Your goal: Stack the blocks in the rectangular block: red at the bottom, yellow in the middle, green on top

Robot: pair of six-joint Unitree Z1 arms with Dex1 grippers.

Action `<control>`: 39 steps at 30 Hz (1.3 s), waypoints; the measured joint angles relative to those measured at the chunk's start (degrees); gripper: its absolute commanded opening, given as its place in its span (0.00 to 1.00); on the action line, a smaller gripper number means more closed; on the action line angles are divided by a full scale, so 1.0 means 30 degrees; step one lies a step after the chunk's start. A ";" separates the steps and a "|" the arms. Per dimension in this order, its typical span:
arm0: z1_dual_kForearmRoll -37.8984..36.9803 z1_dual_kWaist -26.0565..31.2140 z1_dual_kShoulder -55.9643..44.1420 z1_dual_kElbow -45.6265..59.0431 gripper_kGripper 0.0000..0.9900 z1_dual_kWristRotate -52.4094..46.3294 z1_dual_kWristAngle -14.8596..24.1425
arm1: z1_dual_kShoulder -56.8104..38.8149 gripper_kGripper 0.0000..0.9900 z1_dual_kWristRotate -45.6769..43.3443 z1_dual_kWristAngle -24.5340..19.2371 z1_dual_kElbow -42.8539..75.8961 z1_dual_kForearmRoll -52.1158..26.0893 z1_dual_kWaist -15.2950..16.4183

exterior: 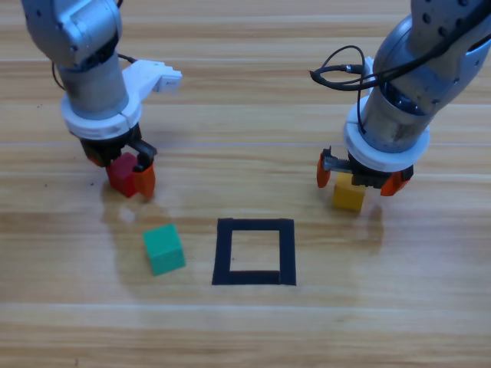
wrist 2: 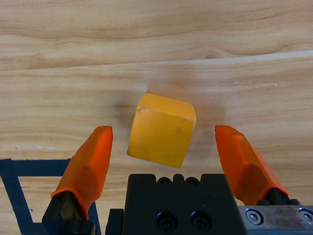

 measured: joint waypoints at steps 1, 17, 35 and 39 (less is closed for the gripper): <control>0.0000 0.0000 0.0128 -0.0129 0.94 0.0012 0.0000 | 0.0063 0.84 0.0081 -0.0001 -0.0047 0.0000 -0.0009; -0.0054 0.0000 0.0634 -0.0682 0.35 0.0091 0.0005 | 0.0718 0.00 -0.0284 0.0006 -0.0382 0.0520 -0.0041; 0.0309 -0.0270 0.0103 -0.1503 0.06 -0.3305 0.0416 | -0.6805 0.00 -0.4942 0.2730 0.2014 0.4884 -0.0052; 0.2026 -0.1590 -0.0537 -0.4562 0.06 -0.6247 0.0116 | -0.6801 0.00 -0.5716 0.2822 0.2305 0.4889 -0.0052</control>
